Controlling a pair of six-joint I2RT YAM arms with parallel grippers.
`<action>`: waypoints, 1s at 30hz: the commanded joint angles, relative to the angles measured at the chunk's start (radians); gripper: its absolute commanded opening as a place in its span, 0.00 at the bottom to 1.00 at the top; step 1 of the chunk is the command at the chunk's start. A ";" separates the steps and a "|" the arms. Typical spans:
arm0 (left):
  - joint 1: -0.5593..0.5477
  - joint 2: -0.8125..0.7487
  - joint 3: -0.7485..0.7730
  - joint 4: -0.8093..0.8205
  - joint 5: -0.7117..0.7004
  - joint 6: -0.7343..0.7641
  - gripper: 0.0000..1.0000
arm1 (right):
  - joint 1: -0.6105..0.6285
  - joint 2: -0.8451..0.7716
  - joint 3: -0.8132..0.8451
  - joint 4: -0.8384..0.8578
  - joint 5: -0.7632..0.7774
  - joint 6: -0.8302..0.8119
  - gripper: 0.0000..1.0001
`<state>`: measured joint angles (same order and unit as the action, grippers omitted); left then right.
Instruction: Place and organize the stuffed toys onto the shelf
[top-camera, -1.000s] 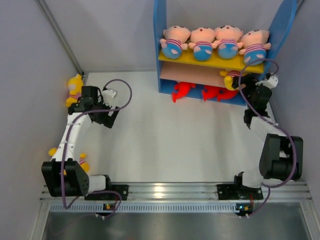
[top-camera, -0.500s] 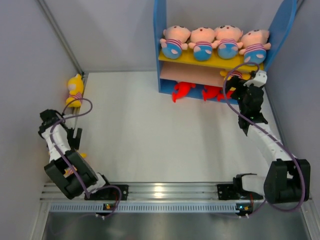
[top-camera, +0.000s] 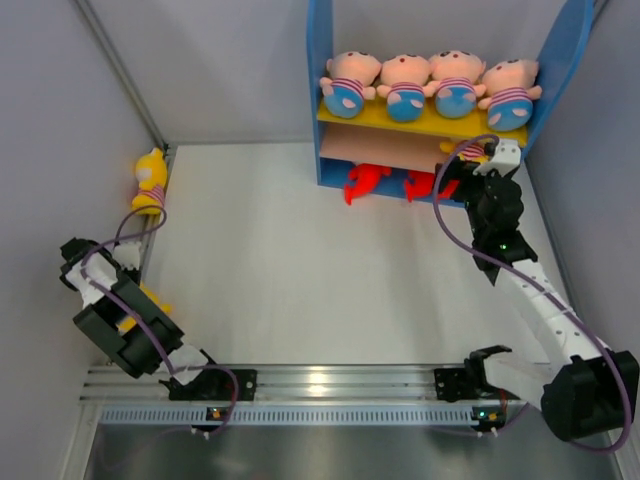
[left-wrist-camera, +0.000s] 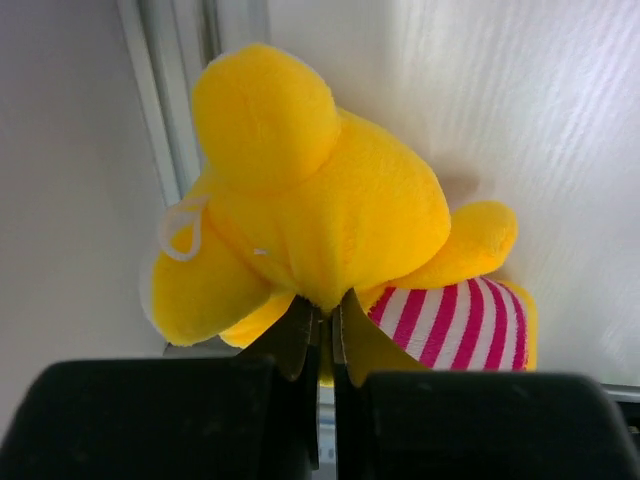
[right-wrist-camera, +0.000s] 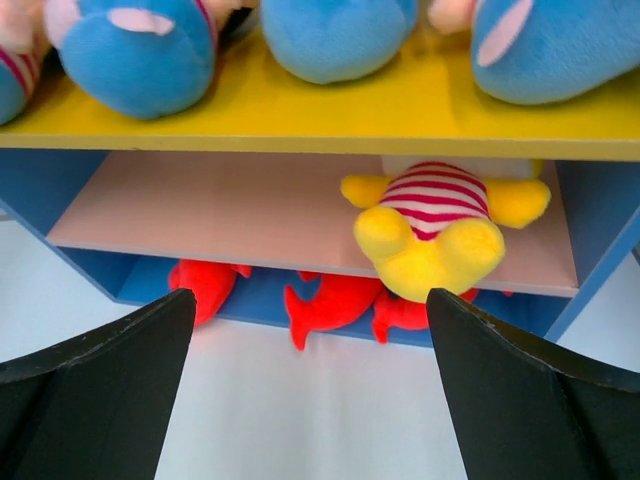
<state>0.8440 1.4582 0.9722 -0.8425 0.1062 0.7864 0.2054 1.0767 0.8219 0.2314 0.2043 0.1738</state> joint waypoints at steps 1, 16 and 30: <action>0.001 -0.028 0.011 -0.024 0.234 -0.010 0.00 | 0.072 -0.046 0.071 -0.032 0.029 -0.082 0.99; -0.516 -0.383 0.270 -0.046 1.149 -0.205 0.00 | 0.413 0.121 -0.022 0.241 -0.572 -0.002 0.99; -0.553 -0.294 0.447 -0.044 1.207 -0.408 0.00 | 0.798 0.429 0.006 0.865 -0.500 -0.129 0.99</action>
<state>0.2981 1.1862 1.3922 -0.8928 1.2495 0.4122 0.9962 1.4338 0.7532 0.8661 -0.2676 0.0151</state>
